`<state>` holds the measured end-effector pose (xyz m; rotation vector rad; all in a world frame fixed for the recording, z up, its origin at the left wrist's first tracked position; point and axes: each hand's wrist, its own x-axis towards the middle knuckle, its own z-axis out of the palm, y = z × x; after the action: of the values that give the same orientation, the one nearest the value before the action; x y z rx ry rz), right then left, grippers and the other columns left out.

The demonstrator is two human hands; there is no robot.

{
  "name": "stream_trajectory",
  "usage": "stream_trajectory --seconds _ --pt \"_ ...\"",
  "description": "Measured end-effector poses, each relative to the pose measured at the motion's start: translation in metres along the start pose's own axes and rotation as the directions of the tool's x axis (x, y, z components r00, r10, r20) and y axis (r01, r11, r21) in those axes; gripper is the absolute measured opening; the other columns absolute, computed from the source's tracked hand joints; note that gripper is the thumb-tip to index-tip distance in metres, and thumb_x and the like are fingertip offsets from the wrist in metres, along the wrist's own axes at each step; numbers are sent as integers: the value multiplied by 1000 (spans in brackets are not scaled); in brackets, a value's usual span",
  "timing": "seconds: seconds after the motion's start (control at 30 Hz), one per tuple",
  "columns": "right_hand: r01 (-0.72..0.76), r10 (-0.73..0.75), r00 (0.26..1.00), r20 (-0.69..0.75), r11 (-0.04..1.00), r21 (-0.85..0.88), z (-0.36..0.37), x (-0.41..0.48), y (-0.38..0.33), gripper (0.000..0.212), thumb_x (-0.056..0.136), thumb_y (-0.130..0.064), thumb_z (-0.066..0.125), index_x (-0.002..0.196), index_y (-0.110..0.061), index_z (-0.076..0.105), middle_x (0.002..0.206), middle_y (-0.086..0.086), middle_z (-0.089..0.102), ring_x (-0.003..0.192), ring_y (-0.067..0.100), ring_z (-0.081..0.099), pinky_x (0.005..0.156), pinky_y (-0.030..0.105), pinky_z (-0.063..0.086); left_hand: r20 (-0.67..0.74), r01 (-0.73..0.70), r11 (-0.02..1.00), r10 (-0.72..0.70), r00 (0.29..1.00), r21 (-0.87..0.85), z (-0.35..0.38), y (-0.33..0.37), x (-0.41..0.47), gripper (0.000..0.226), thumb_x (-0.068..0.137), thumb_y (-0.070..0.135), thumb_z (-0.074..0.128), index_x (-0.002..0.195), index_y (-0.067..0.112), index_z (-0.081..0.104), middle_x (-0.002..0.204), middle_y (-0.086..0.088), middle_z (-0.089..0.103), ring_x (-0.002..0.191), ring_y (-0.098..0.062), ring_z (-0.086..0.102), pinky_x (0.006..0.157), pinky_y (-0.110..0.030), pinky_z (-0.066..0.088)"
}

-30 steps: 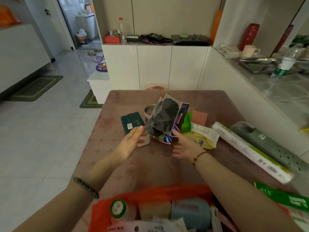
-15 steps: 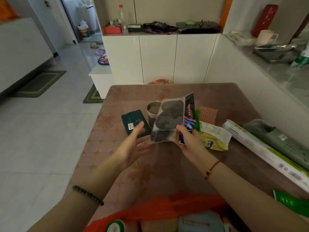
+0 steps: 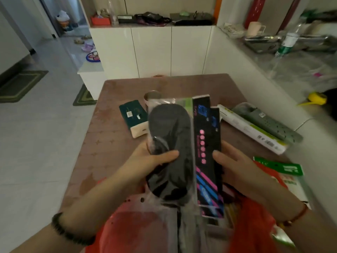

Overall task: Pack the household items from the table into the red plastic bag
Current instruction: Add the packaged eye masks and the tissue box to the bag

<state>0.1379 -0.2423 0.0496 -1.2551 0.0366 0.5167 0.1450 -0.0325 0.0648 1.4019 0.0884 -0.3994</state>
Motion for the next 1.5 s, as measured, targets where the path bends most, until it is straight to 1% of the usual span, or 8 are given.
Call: stream_trajectory --seconds 0.13,0.23,0.37,0.43,0.67,0.97,1.33,1.5 --pt "112 -184 940 -289 962 -248 12 -16 5 29 69 -2 74 83 -25 65 83 -6 75 71 5 69 65 22 54 100 -15 987 -1 995 162 32 -19 -7 13 91 32 49 99 27 59 92 11 71 84 0 67 76 -16 53" --pt "224 -497 720 -485 827 -515 -6 -30 -13 21 77 -6 71 83 -23 59 77 -18 62 71 -1 59 63 16 44 16 -7 907 1 1000 421 26 -26 16 47 95 51 23 126 25 47 121 0 58 116 -18 54 97 -28 39" --pt "148 -666 698 -265 495 -856 -19 -43 -18 16 80 -8 68 96 -11 65 78 -14 60 75 2 58 57 11 37 113 -118 -64 -67 991 991 4 -48 49 69 87 50 49 145 22 22 143 -8 44 128 -28 44 105 -41 35" --pt "206 -595 803 -44 345 -916 -15 -43 -11 22 81 -8 67 95 -24 65 77 -31 54 72 -17 55 62 0 37 84 -104 -189 -109 990 977 1 -53 54 54 87 40 51 137 22 38 136 -6 52 121 -27 51 99 -40 41" --pt "225 -219 956 197 111 -968 -5 3 4 26 90 -17 52 114 -24 58 109 0 68 102 20 62 84 38 51 25 -43 169 112 993 985 -22 -32 63 24 87 8 51 108 6 63 109 -13 66 101 -31 60 81 -32 47" --pt "131 364 928 78 -122 -984 24 88 22 41 90 -9 44 131 -7 45 136 15 50 120 30 49 97 33 40 -17 -96 525 207 978 845 -40 -25 59 12 81 3 65 92 0 68 84 -7 59 64 -12 49 54 -5 39" --pt "361 -491 849 196 268 -893 -16 54 40 22 83 -19 65 104 -14 67 105 0 67 96 8 58 92 32 49 141 -209 538 166 976 816 -42 -24 48 32 80 3 67 67 31 57 65 12 54 52 5 50 53 -5 39" --pt "-388 -145 906 -397 83 -918 -128 61 36 63 84 -49 56 135 -16 42 140 10 47 126 27 46 102 36 40 149 -220 530 174 973 819 -45 -27 49 35 82 0 62 68 31 56 70 9 57 57 4 51 56 -6 40"
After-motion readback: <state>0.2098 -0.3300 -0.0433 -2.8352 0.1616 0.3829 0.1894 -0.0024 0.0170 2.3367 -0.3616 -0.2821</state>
